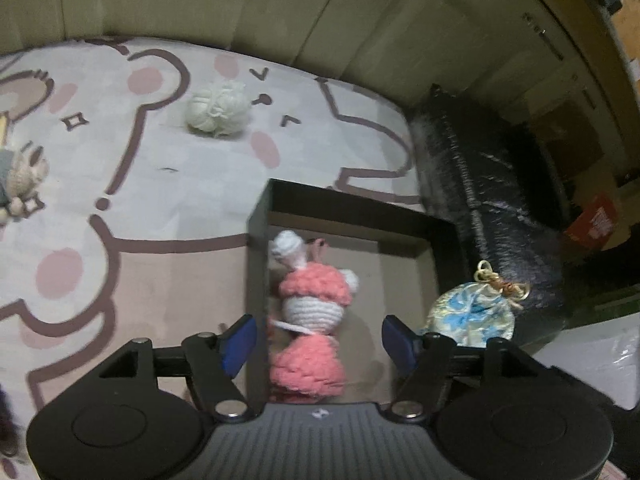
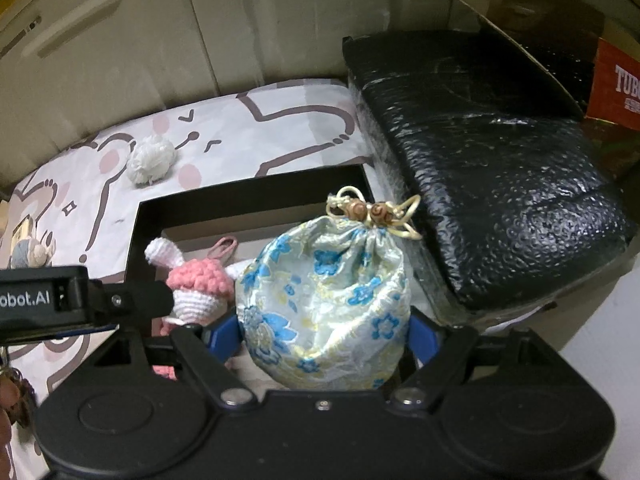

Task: Organize objects
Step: 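Lower the bunny into the black box and open the left tool while the right tool releases the pouch, then withdraw both tools from the box back over the mat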

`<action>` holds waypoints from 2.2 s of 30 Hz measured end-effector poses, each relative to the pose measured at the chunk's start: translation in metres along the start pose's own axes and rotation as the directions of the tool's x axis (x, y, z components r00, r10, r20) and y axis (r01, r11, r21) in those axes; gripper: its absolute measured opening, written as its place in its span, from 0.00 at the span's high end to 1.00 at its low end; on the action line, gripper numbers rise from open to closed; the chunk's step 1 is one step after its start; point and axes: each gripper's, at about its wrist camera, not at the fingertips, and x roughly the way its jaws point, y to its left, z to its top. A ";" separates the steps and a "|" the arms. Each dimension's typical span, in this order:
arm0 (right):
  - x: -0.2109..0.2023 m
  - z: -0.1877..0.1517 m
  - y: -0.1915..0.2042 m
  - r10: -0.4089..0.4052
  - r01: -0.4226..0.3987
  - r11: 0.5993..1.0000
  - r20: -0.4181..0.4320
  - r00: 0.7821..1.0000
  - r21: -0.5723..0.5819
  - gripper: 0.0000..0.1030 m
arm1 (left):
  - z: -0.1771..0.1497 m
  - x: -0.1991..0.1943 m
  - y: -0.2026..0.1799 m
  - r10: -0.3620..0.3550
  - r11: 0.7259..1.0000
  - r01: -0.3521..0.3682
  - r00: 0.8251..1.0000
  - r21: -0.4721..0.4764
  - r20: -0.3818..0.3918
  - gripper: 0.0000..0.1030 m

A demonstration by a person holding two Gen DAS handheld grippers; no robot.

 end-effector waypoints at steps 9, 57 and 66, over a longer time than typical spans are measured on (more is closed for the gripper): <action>-0.005 -0.001 -0.012 -0.044 0.044 0.999 0.005 0.999 0.027 0.07 | -0.004 -0.001 -0.002 0.061 0.995 -0.060 0.998 0.078 -0.011 0.25; -0.103 -0.041 -0.036 -0.075 0.056 0.992 0.178 0.981 0.111 0.00 | -0.034 -0.066 -0.007 0.159 0.961 -0.183 0.979 0.206 0.128 0.00; -0.115 -0.048 -0.043 -0.105 0.082 0.990 0.197 0.975 0.118 0.00 | -0.041 -0.075 -0.010 0.151 0.956 -0.183 0.977 0.228 0.149 0.00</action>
